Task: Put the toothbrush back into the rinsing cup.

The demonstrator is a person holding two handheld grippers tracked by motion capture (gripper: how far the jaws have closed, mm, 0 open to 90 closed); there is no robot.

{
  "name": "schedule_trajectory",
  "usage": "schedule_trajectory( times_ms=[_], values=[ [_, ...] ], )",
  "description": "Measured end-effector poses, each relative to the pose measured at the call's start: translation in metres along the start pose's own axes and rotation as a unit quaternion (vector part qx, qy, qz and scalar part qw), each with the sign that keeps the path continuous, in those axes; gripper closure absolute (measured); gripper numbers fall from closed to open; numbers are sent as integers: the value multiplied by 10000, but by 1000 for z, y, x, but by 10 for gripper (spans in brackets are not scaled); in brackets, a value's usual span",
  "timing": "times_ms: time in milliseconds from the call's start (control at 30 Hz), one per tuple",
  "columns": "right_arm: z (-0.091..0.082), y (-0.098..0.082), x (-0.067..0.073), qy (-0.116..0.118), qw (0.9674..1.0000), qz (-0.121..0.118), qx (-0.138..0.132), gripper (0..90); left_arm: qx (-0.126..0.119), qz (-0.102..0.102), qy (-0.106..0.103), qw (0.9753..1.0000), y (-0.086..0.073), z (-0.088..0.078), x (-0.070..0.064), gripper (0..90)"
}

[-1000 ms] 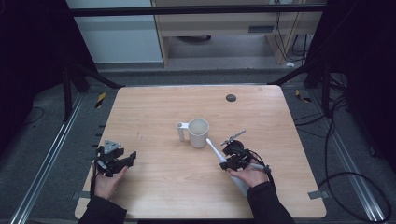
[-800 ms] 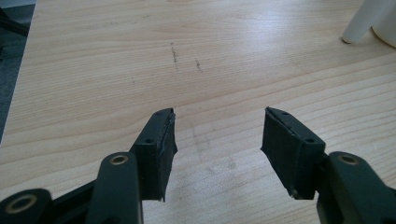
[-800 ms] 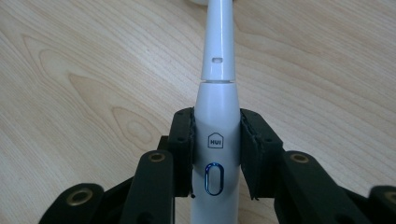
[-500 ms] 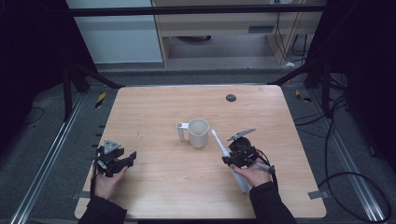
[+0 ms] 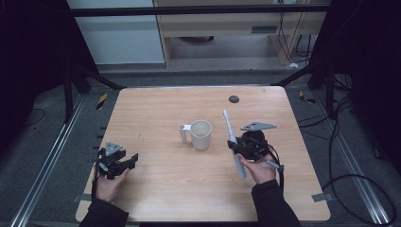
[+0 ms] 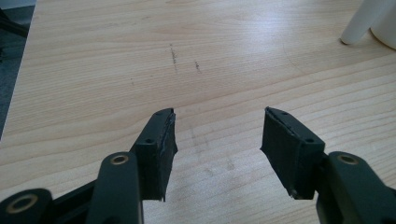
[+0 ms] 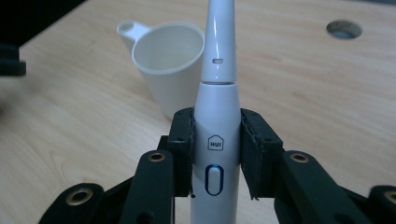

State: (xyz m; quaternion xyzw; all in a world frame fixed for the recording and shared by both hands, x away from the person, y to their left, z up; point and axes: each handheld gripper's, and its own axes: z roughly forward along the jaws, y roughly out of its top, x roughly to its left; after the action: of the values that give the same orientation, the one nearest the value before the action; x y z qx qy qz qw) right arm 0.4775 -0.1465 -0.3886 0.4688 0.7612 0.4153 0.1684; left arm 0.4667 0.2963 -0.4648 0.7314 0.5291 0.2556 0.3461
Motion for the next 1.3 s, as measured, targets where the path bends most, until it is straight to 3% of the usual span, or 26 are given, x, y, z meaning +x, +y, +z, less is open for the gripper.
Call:
schedule_trajectory(
  times_ms=[167, 367, 600, 1000, 1300],
  values=[
    [-3, 9, 0, -110, 9985, 123, -517, 675, -4, -3, -2, 10000, 0, 0, 0, 436],
    [-4, 18, 2, -182, 9962, 210, -823, 676, -18, -2, -6, 10000, 0, 0, 0, 436],
    [-4, 32, 4, -260, 9899, 359, -1345, 675, -49, -15, -6, 10000, -1, 0, -1, 435],
    [1, 55, 7, -308, 9791, 555, -1933, 675, -71, -19, 12, 10000, -1, 0, 0, 436],
    [8, 73, 12, -331, 9737, 579, -2178, 675, -92, -29, 26, 9999, -1, 0, 0, 437]
  ],
)
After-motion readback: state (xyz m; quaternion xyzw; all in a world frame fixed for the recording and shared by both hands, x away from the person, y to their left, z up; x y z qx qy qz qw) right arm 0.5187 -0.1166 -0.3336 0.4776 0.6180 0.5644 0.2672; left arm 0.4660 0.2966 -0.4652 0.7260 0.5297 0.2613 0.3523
